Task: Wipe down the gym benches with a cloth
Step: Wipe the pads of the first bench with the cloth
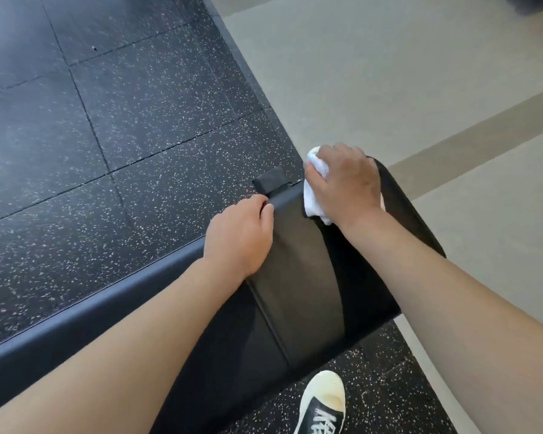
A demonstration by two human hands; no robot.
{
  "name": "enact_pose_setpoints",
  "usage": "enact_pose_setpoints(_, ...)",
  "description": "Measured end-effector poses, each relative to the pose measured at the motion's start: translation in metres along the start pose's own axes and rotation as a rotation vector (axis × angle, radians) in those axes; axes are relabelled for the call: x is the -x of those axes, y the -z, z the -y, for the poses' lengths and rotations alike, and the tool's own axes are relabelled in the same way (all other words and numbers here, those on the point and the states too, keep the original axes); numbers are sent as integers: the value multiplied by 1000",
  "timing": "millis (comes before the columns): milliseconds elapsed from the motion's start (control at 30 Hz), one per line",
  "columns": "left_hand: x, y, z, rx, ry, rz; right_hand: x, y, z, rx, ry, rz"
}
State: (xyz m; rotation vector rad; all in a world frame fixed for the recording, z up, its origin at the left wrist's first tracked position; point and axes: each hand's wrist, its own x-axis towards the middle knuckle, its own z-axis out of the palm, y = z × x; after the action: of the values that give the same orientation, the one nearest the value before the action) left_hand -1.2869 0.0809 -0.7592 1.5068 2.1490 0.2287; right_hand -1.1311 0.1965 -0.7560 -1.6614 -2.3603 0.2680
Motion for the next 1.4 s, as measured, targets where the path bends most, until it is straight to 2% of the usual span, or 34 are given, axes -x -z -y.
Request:
enact_pose_setpoints(133,60,13,76,-118,41,-88,25,-20,81,34,135,22)
enact_pose_setpoints(233,87,13,111,-147,65,-168,67,-21,111,-18,228,0)
enact_pose_setpoints(367,95,8,115,-158,55,-246,133,0,66,-82,554,34)
enact_pose_setpoints(433,93,7,114,-147,65,-244,141,16,21,-4,616,55)
enact_pose_setpoints(567,94,8,115,-146,61,-243,108,32,-22,173,489,39)
enact_pose_setpoints(667,94,9,113,-140,64,-239,68,17,7,180,185,-50)
enact_pose_setpoints(733,94,9,113,-141,62,-243,49,1,43,141,38,-43)
enact_pose_setpoints(800,94,9,113,-146,58,-251,50,-15,83,102,69,-27)
enact_pose_setpoints(900,94,8,115,-156,47,-246,95,-28,128,31,265,-79)
enact_pose_setpoints(1000,94,9,116,-158,33,-240,151,-24,115,-37,509,-19)
enact_pose_setpoints(1067,94,10,117,-155,23,-231,166,-12,86,-60,562,16)
enact_pose_setpoints(1233,99,18,127,-131,-30,-145,141,5,47,0,486,1)
enact_pose_setpoints(1400,125,34,169,-162,-19,-152,101,-23,107,81,228,-104)
